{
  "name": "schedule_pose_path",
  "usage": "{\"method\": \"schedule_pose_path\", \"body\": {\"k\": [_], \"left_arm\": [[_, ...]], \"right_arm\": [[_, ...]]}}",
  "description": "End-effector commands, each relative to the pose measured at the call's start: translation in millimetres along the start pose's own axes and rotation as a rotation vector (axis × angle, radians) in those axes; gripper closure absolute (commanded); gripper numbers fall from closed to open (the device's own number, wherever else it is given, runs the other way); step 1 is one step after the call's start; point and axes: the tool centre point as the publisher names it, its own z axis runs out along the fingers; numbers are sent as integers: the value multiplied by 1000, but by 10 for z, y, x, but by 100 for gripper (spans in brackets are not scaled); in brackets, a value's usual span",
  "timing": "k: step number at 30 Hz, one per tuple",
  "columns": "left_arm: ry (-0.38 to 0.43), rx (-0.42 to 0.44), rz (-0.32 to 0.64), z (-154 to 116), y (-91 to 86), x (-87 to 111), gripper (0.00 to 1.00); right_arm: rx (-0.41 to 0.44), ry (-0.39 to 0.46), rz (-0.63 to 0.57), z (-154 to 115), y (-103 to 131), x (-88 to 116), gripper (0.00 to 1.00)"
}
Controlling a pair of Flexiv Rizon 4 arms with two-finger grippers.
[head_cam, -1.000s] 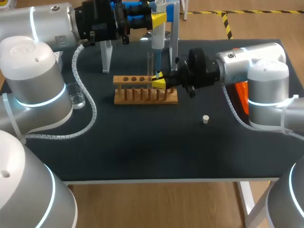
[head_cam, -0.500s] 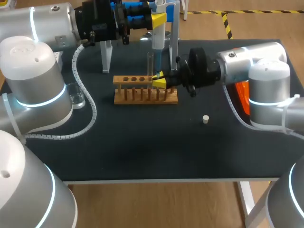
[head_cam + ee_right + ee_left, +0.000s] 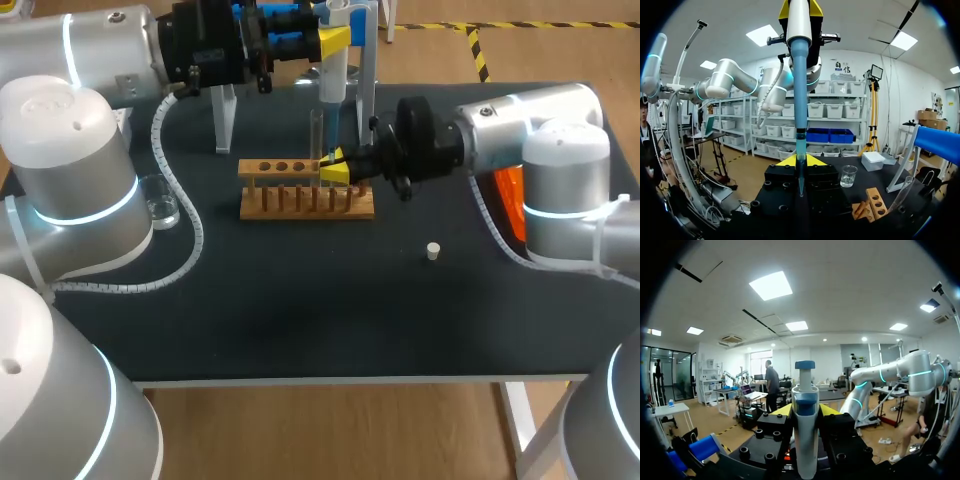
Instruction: Invert the test tube, pick up the pipette, mount the tip to pipette, aspirate from beaker and dispense into the tube, eject the tip, return the pipette, and cap with the stopper.
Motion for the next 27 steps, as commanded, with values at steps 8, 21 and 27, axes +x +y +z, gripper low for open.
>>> {"method": "schedule_pose_path", "body": {"k": [8, 21, 27], "left_arm": [[2, 1, 0, -10, 16, -3, 100], [2, 1, 0, -10, 16, -3, 100], [2, 1, 0, -10, 16, -3, 100]], "right_arm": [[-9, 6, -4, 7, 113, -21, 100], [-27, 7, -31, 30, 342, -74, 100], [-12, 10, -23, 13, 232, -21, 84]]}}
